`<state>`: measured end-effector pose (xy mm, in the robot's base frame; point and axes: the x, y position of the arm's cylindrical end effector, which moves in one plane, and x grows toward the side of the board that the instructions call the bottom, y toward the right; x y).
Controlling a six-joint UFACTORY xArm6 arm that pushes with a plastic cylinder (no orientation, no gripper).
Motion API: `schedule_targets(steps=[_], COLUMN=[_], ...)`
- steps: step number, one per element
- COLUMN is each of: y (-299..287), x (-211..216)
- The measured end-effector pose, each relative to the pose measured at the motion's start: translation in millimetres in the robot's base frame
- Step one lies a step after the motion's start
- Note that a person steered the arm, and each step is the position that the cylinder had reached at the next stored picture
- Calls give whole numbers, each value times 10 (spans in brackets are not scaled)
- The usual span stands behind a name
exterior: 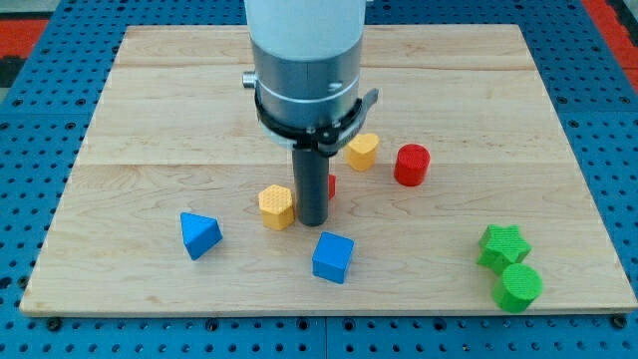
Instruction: Form a group of yellow and red blocks
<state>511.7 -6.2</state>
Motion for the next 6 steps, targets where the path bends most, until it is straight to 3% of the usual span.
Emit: schedule_targets(steps=[1, 2, 4, 6], y=[231, 126, -545, -1330], x=[-288, 62, 159, -341])
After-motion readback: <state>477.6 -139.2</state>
